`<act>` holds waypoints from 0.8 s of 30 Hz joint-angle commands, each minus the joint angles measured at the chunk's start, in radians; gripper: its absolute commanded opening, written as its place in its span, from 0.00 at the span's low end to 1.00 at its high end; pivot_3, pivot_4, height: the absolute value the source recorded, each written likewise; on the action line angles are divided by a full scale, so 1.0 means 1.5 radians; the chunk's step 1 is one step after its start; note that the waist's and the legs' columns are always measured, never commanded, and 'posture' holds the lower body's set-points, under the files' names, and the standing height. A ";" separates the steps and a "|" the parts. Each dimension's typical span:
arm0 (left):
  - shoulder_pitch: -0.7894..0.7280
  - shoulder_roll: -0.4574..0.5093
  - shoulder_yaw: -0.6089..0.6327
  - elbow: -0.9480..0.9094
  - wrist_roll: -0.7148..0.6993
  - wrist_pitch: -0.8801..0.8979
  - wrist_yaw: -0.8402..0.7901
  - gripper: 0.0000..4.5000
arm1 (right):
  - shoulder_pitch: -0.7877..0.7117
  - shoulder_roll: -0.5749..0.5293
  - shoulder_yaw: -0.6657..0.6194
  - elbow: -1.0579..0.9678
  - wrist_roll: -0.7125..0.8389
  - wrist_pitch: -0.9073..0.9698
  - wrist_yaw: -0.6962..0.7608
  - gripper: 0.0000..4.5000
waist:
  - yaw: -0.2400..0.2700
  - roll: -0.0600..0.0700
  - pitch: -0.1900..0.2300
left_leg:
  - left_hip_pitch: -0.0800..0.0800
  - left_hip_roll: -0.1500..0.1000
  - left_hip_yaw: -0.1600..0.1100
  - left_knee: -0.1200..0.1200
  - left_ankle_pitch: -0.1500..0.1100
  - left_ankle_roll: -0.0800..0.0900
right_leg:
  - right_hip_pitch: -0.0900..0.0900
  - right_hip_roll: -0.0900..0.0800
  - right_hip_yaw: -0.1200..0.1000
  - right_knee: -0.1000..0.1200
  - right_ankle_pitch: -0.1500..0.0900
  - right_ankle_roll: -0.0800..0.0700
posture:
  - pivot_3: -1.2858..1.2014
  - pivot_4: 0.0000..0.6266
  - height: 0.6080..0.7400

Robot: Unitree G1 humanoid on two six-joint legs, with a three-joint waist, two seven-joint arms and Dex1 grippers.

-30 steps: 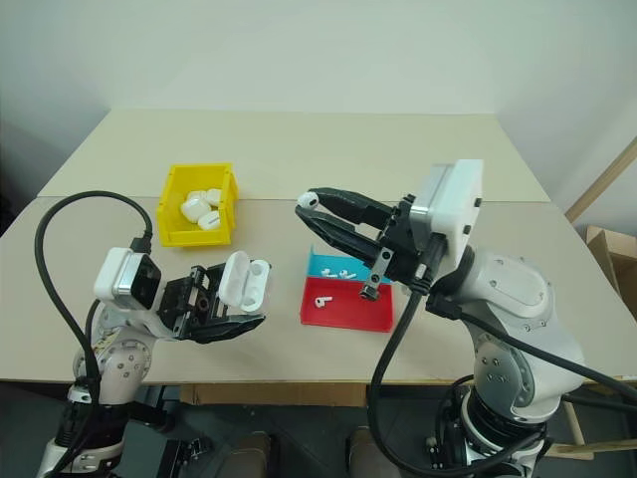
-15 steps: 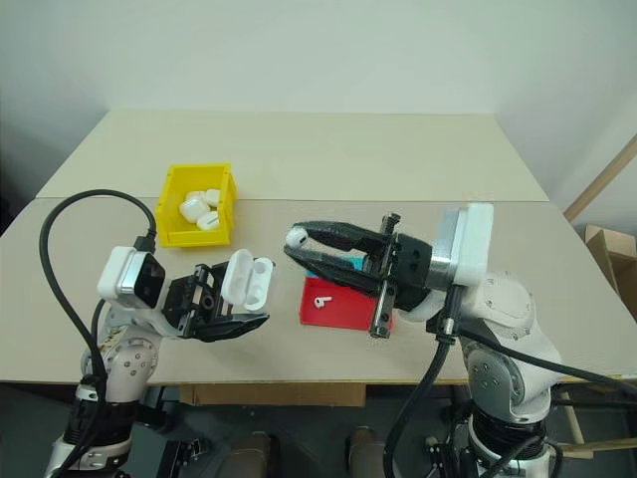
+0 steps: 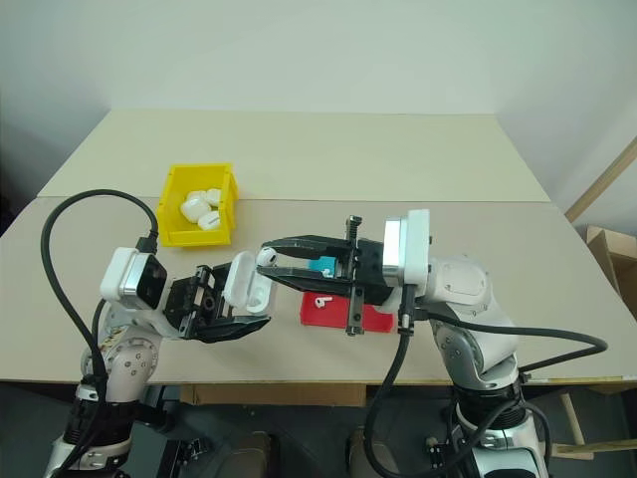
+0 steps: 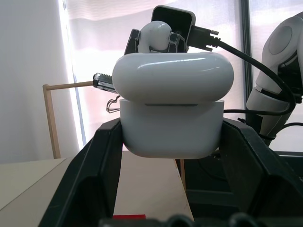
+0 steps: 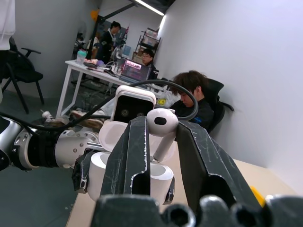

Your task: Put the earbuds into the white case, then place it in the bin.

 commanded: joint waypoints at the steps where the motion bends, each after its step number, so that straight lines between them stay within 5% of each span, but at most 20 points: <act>1: -0.011 0.001 0.001 -0.016 -0.003 -0.008 -0.003 0.61 | -0.011 0.002 0.006 0.000 -0.004 -0.028 -0.002 0.15 | 0.000 0.000 0.000 | 0.000 0.000 0.000 0.000 0.000 0.000 | 0.000 0.000 0.000 0.000 0.000 0.000 | 0.52 0.24 1.00; 24: -0.017 -0.004 -0.002 -0.012 0.003 -0.012 -0.006 0.61 | 0.005 -0.021 0.036 0.042 -0.049 -0.082 0.008 0.15 | 0.000 0.000 0.000 | 0.000 0.000 0.000 0.000 0.000 0.000 | 0.000 0.000 0.000 0.000 0.000 0.000 | 0.52 0.24 1.00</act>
